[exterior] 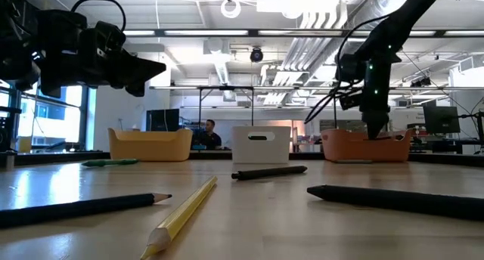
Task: Sort crayons/erasers/pens/pencils in bins
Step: Put the green pencil into the orange bin
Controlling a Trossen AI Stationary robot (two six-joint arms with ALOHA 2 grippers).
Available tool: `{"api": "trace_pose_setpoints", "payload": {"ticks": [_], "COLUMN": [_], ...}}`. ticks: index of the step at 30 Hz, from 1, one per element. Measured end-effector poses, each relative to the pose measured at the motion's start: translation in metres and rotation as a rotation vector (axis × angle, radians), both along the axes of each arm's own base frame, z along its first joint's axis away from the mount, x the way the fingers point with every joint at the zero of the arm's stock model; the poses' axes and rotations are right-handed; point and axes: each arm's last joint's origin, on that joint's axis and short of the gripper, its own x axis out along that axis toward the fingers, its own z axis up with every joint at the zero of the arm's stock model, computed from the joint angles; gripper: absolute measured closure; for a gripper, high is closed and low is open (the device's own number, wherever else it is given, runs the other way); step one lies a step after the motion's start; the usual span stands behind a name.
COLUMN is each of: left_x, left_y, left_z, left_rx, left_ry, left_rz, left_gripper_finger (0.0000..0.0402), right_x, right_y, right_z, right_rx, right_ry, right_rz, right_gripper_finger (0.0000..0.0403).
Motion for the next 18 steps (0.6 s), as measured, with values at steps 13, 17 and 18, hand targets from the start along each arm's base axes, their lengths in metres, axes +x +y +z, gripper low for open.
{"api": "trace_pose_setpoints", "payload": {"ticks": [13,17,18], "left_x": [0.000,0.000,0.000], "left_y": [0.000,0.000,0.000], "left_z": [-0.001,-0.001,-0.001], "left_rx": [-0.005,-0.005,-0.005], "left_ry": [0.006,0.006,0.006], "left_rz": [-0.001,-0.004,-0.004], "left_gripper_finger": [0.0401,0.0401,0.0401], "right_x": [0.003,0.003,0.003], "right_y": [-0.006,-0.006,-0.006], "right_z": [-0.024,-0.024,-0.024], "right_rx": [0.072,0.071,0.071], "right_ry": [0.067,0.068,0.068], "right_rz": [0.006,0.006,0.006], "right_gripper_finger": [0.0370,0.0349,0.0341]}}
